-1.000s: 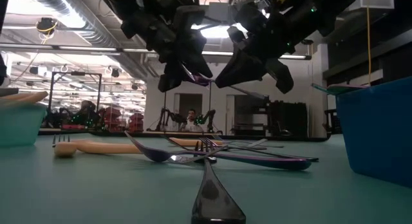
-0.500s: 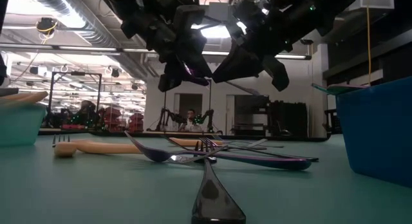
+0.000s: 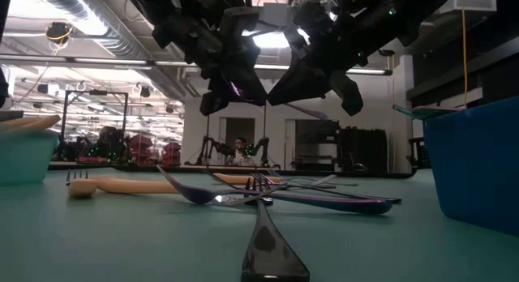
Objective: Sort silverware by color (type)
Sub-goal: Put the blue fork into the blue bin
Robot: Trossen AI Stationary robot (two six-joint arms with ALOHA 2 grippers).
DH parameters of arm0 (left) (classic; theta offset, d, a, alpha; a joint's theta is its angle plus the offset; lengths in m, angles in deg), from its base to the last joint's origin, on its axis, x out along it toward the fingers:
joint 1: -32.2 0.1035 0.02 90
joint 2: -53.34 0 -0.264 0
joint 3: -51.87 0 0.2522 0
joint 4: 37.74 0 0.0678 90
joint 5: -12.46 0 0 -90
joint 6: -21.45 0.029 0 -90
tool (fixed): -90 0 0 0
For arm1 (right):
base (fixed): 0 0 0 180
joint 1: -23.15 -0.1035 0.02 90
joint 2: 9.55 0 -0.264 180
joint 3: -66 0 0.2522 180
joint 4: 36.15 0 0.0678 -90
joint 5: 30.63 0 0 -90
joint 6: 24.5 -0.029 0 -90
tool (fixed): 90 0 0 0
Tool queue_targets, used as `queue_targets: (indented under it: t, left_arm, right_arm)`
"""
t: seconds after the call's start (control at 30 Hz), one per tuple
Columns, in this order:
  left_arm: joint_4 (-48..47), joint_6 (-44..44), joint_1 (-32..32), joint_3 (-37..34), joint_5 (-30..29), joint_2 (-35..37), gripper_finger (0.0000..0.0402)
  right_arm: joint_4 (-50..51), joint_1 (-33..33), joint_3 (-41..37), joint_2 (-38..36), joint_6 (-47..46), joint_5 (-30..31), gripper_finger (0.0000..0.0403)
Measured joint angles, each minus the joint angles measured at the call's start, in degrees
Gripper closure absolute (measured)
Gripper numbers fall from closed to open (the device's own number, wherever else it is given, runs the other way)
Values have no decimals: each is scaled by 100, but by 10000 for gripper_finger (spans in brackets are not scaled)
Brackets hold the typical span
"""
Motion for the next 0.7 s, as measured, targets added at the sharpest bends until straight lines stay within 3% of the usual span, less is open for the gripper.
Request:
queue_targets:
  t: [0.17, 0.6, 0.7]
  left_arm:
    - [16, 11, 0, 7, 10, 5, 396]
    - [49, 37, 0, 4, -2, 7, 398]
    - [58, 37, 0, 4, -6, 7, 399]
  right_arm:
    - [2, 0, 0, 0, 0, -2, 402]
    - [3, 0, 0, 0, -7, -1, 401]
    - [3, 0, 0, 0, -14, 0, 385]
